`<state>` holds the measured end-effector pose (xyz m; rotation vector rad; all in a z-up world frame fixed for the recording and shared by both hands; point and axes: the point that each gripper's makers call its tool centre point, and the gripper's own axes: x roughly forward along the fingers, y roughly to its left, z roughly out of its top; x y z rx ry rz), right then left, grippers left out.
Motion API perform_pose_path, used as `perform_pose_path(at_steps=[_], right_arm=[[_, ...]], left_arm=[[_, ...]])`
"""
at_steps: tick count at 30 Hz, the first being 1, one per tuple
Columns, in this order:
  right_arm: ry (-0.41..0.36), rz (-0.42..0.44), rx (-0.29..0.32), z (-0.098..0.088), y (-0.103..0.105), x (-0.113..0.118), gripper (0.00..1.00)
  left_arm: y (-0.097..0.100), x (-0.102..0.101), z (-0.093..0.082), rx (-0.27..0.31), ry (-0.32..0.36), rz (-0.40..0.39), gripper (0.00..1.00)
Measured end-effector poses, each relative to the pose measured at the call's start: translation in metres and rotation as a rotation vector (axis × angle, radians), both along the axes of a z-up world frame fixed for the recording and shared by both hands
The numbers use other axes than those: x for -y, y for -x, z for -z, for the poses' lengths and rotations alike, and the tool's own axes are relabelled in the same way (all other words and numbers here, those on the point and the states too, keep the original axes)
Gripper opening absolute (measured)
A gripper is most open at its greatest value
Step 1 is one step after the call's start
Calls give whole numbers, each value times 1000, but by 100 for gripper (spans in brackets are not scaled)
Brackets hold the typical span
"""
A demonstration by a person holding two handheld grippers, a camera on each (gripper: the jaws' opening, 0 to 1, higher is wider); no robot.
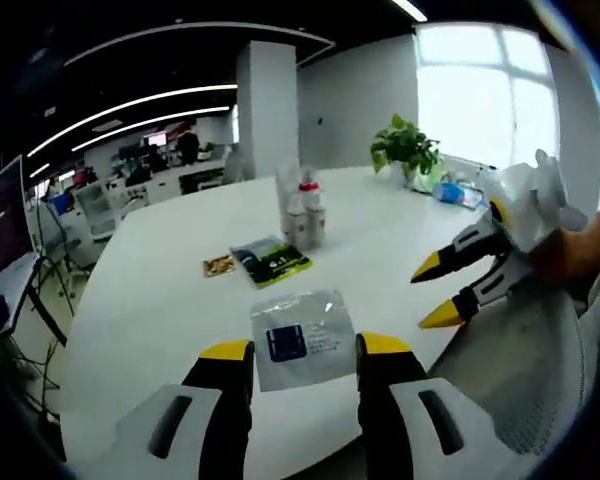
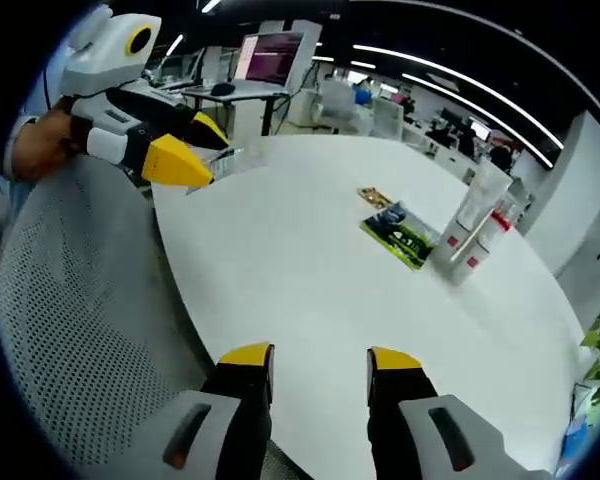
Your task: Arrange the skincare products in the storage area until every visible bottle or jar stands upright without overlapping.
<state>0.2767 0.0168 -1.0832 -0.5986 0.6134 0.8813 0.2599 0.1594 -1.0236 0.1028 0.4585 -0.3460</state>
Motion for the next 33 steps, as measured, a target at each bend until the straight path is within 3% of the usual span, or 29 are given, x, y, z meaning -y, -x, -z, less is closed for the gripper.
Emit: perform_pose_path(at_steps=[4,7,11,12,15,17,19,21,23,27,33], right_arm=[[-36,7,-33,-2,1,-3,37],[-189,54,-93,-18,-1,-13,37],[-404,61,-279,-40,8,-40,38],[-474,75,-344,-48,11,-48,37],[-703,115,-458,-70,8,-69,34],[-807,199,-571,-69,6,-75,34],[-879,240,-611,-67,3,-78,35],[-916,238,-755,-61,15,-87,37],[-948,224,-820,-60,21,-93,37],[-993,216,-876,-61,23,-100,20],[-956,155,-890,-62,32,-109,14]], left_arm=[[-1,3,-1,5,2,18,37],[0,5,0,8,-3,32,37],[0,9,-1,-1,33,43,37],[1,10,-1,-3,40,45,37],[1,10,-3,10,39,51,37],[1,13,-4,6,72,57,37],[3,18,-10,15,110,73,37],[5,21,-14,38,112,91,37],[5,22,-14,35,113,97,37],[8,25,-12,32,103,120,37],[17,41,-10,46,37,209,37]])
